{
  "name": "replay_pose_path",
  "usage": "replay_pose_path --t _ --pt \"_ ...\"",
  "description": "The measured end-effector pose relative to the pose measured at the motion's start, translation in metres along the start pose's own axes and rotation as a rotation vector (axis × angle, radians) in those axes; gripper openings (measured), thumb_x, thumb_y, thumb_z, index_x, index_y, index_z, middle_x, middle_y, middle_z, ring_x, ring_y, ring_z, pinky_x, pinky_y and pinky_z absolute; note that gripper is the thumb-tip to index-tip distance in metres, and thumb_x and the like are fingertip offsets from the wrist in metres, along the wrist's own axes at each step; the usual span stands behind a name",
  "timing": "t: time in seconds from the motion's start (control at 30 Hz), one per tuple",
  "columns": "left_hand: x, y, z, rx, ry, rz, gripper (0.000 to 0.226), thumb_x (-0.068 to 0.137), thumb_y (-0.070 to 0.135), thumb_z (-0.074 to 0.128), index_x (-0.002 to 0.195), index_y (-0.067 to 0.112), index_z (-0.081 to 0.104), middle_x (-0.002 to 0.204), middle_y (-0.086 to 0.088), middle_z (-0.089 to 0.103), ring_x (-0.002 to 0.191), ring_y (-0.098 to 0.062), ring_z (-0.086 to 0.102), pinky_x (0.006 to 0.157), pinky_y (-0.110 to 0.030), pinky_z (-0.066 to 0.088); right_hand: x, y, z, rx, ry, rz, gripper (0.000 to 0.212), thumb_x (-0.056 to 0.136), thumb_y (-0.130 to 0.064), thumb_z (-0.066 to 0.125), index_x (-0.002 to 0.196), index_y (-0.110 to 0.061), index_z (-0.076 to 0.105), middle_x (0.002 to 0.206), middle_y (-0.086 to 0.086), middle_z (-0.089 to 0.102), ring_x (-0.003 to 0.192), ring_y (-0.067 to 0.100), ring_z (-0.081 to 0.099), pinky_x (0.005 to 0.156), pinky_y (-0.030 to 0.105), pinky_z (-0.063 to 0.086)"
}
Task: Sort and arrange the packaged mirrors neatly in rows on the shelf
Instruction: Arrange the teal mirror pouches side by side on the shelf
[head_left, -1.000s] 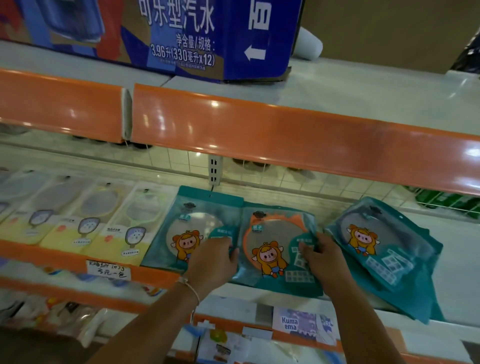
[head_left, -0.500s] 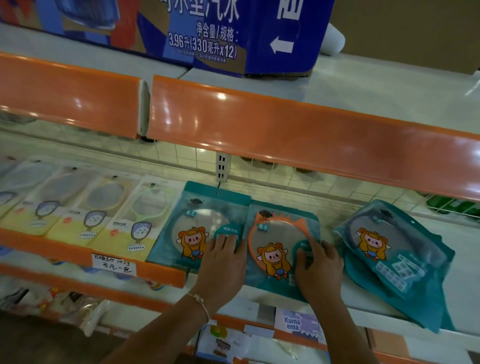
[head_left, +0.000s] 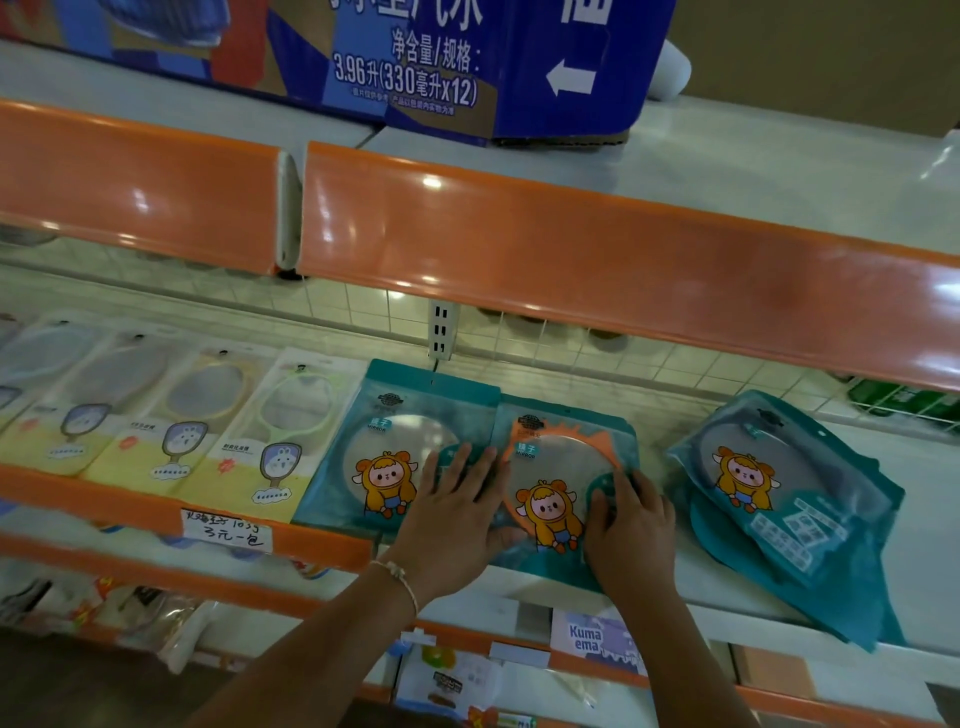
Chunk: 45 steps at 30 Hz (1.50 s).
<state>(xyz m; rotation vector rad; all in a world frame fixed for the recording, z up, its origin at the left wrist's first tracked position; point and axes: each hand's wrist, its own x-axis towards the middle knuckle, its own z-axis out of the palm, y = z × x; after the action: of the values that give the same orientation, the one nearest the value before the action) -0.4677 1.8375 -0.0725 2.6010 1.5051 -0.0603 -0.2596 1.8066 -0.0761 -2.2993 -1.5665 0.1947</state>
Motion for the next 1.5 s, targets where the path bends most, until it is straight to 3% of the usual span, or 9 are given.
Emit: replay_pose_path --t 0.13,0.4,0.53,0.67,0.77,0.93,1.1,1.33,1.5 --pt "-0.001 -0.001 0.001 -0.065 0.040 -0.022 0.087 0.084 0.075 0.000 0.153 0.024 -0.013 0.163 -0.003 -0.002 0.149 -0.023 -0.014 0.119 -0.045 -0.014 -0.002 -0.004 -0.005 -0.020 -0.066 0.009 0.057 0.097 -0.043 0.047 0.146 -0.014 0.039 0.150 0.014 0.036 0.134 0.036 0.033 0.110 0.045 0.031" --pt "0.001 0.000 0.006 -0.143 0.129 -0.068 0.098 0.081 0.076 -0.006 0.154 0.013 0.013 0.162 -0.004 0.015 0.150 -0.020 -0.002 0.121 -0.041 -0.007 -0.001 -0.007 -0.006 -0.105 -0.100 0.013 0.059 0.097 -0.052 0.041 0.146 -0.018 0.039 0.153 0.014 0.031 0.137 0.038 0.030 0.111 0.048 0.031" --pt "0.002 0.001 0.005 -0.140 0.151 -0.086 0.103 0.078 0.077 -0.006 0.153 0.013 0.022 0.160 -0.004 0.021 0.150 -0.022 0.006 0.121 -0.039 -0.004 0.000 -0.007 -0.008 -0.108 -0.098 0.017 0.058 0.097 -0.050 0.042 0.145 -0.017 0.040 0.153 0.014 0.031 0.136 0.038 0.030 0.111 0.046 0.031" --pt "0.003 0.001 0.006 -0.172 0.204 -0.092 0.104 0.079 0.080 0.001 0.149 0.011 0.032 0.156 -0.006 0.031 0.149 -0.023 0.015 0.119 -0.038 0.001 0.004 -0.004 -0.011 -0.024 -0.029 0.008 0.045 0.098 -0.034 0.047 0.136 -0.011 0.051 0.143 0.016 0.043 0.126 0.037 0.040 0.106 0.045 0.036" --pt "0.001 0.001 0.006 -0.170 0.200 -0.098 0.102 0.079 0.080 0.001 0.150 0.013 0.031 0.158 -0.004 0.029 0.149 -0.021 0.013 0.120 -0.036 -0.002 0.006 -0.002 -0.010 0.056 0.025 0.005 0.038 0.097 -0.023 0.048 0.130 -0.006 0.057 0.136 0.019 0.049 0.119 0.038 0.044 0.103 0.046 0.039" --pt "-0.001 0.004 0.001 -0.200 0.185 -0.118 0.084 0.090 0.069 0.008 0.153 0.016 0.024 0.160 -0.001 0.023 0.150 -0.019 0.006 0.119 -0.034 -0.007 0.007 -0.001 -0.003 0.087 0.021 0.024 0.035 0.098 -0.021 0.048 0.126 -0.003 0.059 0.134 0.021 0.051 0.119 0.040 0.045 0.102 0.047 0.040" --pt "-0.005 0.006 0.001 -0.083 0.080 -0.080 0.092 0.086 0.071 -0.004 0.155 0.011 0.005 0.163 -0.006 0.007 0.150 -0.024 -0.007 0.121 -0.044 -0.006 0.004 -0.003 0.001 0.071 0.019 0.040 0.039 0.097 -0.023 0.051 0.129 -0.002 0.055 0.137 0.021 0.050 0.122 0.040 0.045 0.103 0.048 0.039" --pt "-0.003 0.008 0.004 -0.043 0.021 -0.098 0.106 0.076 0.081 -0.009 0.153 0.008 -0.007 0.162 -0.012 -0.006 0.149 -0.027 -0.013 0.121 -0.046 -0.007 0.002 -0.005 -0.002 0.080 0.018 0.046 0.042 0.097 -0.025 0.050 0.134 -0.005 0.052 0.139 0.019 0.049 0.125 0.038 0.043 0.105 0.048 0.037" --pt "-0.009 -0.003 -0.017 -0.306 -0.046 -0.107 0.097 0.086 0.076 0.011 0.152 0.007 -0.013 0.160 -0.011 -0.017 0.147 -0.022 -0.019 0.118 -0.034 -0.011 0.000 -0.002 -0.008 0.050 0.027 0.017 0.042 0.099 -0.029 0.048 0.134 -0.008 0.052 0.140 0.018 0.048 0.126 0.037 0.043 0.107 0.047 0.035"
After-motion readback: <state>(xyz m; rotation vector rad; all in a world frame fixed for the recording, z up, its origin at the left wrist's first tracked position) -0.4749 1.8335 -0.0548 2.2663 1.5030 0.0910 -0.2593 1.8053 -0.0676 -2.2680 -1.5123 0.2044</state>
